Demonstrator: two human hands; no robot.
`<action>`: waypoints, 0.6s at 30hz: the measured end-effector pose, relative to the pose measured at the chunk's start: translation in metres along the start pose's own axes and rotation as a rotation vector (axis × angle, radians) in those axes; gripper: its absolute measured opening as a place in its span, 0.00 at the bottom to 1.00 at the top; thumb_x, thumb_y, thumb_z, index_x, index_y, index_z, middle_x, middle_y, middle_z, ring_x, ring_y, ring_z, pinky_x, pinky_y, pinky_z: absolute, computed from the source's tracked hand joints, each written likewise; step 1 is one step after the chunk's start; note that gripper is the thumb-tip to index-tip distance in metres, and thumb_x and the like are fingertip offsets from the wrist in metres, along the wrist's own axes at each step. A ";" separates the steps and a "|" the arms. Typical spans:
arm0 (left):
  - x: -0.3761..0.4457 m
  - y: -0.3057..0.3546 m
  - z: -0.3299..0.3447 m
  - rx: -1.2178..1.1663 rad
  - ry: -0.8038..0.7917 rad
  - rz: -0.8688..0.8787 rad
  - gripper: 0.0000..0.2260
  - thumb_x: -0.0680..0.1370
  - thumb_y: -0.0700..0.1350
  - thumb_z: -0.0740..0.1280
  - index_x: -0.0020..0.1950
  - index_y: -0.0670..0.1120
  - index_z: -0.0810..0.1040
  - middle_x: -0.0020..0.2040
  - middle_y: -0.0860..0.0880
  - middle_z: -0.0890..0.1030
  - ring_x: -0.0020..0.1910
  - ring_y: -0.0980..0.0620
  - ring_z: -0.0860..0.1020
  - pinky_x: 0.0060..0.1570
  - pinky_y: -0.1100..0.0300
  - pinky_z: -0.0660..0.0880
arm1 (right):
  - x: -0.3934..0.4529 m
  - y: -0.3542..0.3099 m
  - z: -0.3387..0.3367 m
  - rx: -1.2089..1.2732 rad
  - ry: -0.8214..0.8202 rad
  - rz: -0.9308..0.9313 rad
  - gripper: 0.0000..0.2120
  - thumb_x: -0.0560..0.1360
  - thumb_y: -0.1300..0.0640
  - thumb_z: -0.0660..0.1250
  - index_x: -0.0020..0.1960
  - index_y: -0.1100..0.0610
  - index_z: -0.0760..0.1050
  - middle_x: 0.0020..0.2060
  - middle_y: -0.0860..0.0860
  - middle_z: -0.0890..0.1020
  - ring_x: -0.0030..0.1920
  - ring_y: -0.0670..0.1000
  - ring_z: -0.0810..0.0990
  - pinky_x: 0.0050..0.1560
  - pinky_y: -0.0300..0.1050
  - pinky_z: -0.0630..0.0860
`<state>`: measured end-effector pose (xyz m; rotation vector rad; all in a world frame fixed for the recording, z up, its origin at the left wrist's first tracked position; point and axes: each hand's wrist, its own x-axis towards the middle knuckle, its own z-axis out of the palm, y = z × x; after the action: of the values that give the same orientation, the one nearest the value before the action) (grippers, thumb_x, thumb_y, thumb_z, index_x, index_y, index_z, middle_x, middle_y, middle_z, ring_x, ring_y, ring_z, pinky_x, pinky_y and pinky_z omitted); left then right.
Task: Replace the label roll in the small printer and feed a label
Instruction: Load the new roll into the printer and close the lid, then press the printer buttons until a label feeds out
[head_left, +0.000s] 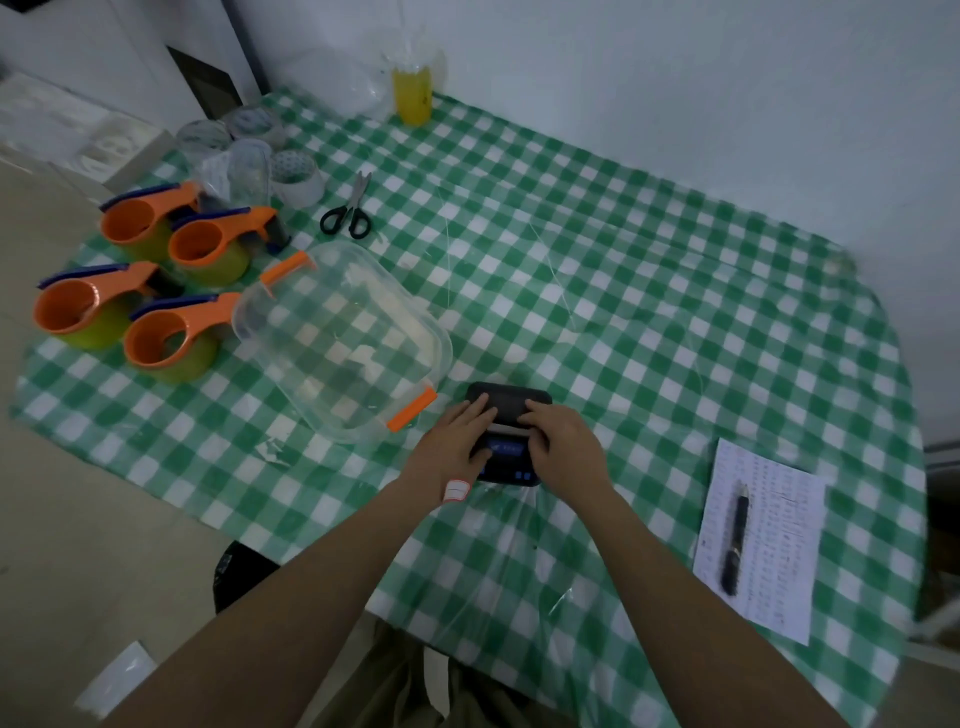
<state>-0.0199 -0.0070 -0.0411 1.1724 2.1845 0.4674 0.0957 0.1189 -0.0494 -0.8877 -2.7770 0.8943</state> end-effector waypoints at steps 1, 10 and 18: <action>-0.003 -0.001 0.002 -0.083 0.020 -0.021 0.29 0.77 0.41 0.63 0.75 0.46 0.55 0.78 0.48 0.52 0.76 0.47 0.56 0.72 0.54 0.60 | -0.003 0.002 -0.002 0.076 0.004 0.051 0.16 0.75 0.64 0.62 0.62 0.57 0.75 0.67 0.54 0.74 0.66 0.54 0.71 0.65 0.44 0.66; -0.019 -0.012 0.015 -0.518 0.094 -0.301 0.27 0.73 0.39 0.69 0.70 0.40 0.64 0.66 0.39 0.74 0.62 0.41 0.75 0.62 0.49 0.73 | -0.017 0.011 -0.002 0.521 -0.128 0.420 0.28 0.76 0.64 0.64 0.73 0.52 0.60 0.71 0.52 0.68 0.67 0.53 0.71 0.64 0.54 0.73; -0.014 -0.010 0.019 -0.556 0.131 -0.290 0.20 0.71 0.37 0.71 0.62 0.40 0.74 0.58 0.39 0.81 0.54 0.40 0.80 0.57 0.46 0.76 | -0.020 0.011 0.004 0.668 -0.075 0.497 0.22 0.75 0.67 0.63 0.68 0.58 0.69 0.62 0.55 0.77 0.62 0.53 0.76 0.62 0.47 0.72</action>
<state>-0.0081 -0.0240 -0.0559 0.5309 2.0850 0.9644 0.1163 0.1129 -0.0569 -1.4154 -2.0554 1.7989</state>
